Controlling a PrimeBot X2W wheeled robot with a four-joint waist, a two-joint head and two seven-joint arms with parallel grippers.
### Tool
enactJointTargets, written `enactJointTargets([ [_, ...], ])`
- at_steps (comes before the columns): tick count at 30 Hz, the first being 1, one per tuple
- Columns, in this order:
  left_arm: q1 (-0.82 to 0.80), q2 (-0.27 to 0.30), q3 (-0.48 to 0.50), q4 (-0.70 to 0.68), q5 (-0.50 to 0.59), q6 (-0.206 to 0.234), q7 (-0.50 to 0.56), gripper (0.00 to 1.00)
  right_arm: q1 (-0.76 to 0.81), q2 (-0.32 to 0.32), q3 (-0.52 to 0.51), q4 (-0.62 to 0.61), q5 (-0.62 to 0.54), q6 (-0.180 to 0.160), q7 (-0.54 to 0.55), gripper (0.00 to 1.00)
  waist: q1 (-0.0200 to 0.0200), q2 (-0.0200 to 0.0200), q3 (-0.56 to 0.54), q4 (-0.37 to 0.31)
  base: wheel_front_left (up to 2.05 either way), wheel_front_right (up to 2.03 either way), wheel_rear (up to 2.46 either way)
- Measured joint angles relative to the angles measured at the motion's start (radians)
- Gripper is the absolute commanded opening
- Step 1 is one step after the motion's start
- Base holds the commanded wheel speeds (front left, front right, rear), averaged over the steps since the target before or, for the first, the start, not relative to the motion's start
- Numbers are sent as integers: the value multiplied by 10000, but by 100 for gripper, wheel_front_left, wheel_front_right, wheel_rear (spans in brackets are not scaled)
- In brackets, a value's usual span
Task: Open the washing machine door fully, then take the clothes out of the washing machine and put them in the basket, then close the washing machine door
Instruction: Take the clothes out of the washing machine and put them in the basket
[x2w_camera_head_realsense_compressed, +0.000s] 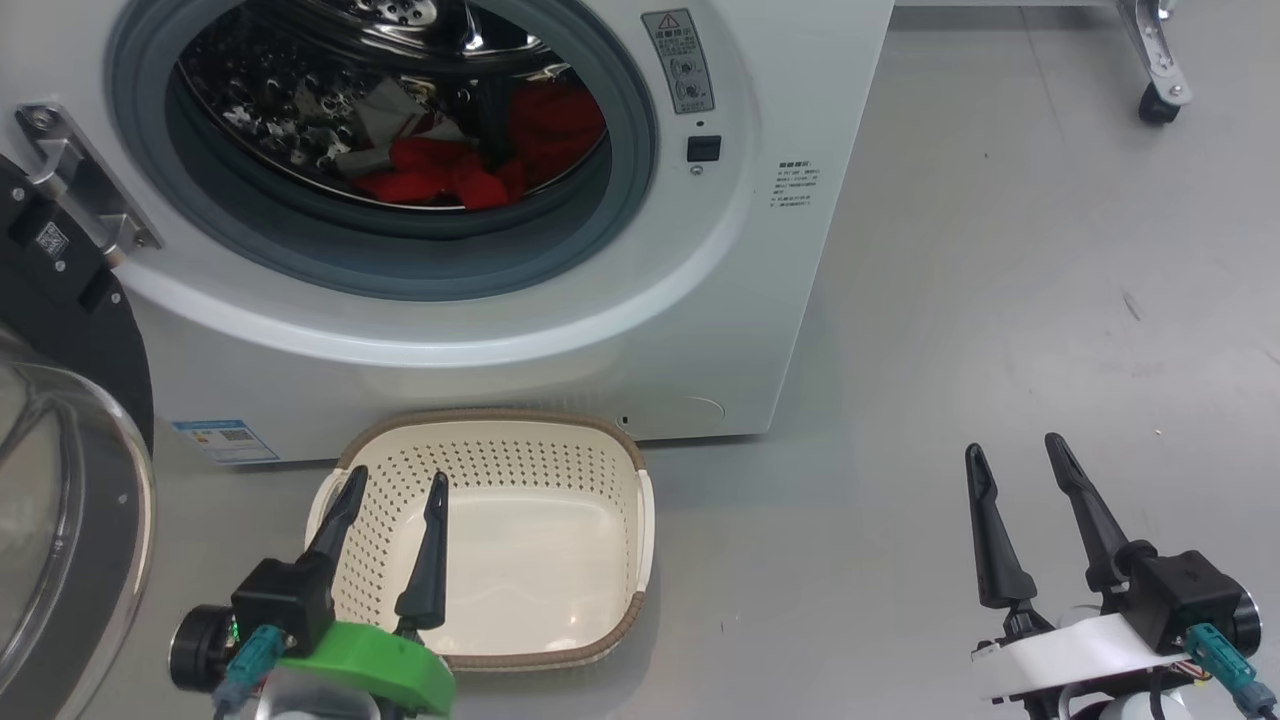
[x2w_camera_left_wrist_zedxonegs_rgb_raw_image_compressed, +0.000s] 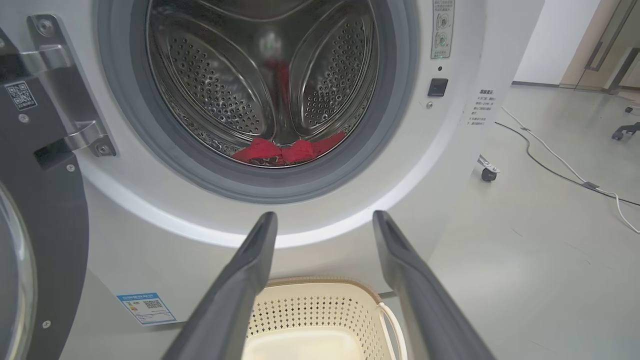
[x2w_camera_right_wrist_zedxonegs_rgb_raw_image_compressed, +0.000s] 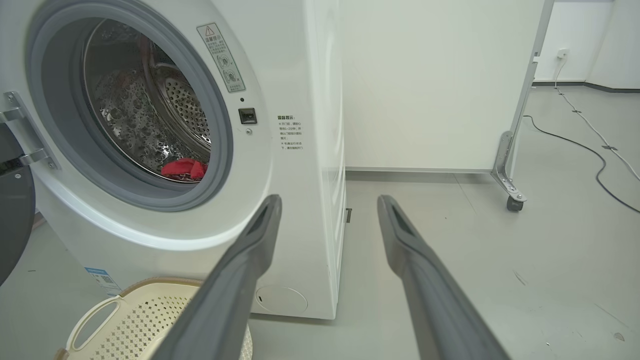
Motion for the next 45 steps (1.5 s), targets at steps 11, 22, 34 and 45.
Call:
enactJointTargets([
  [11,-1070,-13,77,621,-644,-265,763,100,-543,-8,401,-418,21,4,-2,100,0,0,1143,-341,0,0,0],
  [22,-2949,393,560,1154,-1108,-531,2088,100,-1328,-19,1118,-807,550,2,-2,100,0,0,2384,-1031,0,0,0],
  [34,-6243,2084,1319,1298,-2044,-874,4905,100,-2641,-36,2102,-928,1697,-203,-2,100,0,0,4099,-2374,0,0,0],
  [45,-8143,2941,1735,1327,-2307,-953,6305,100,-2896,-36,2429,-913,2119,-466,-2,100,1,0,4692,-3253,0,0,0],
])
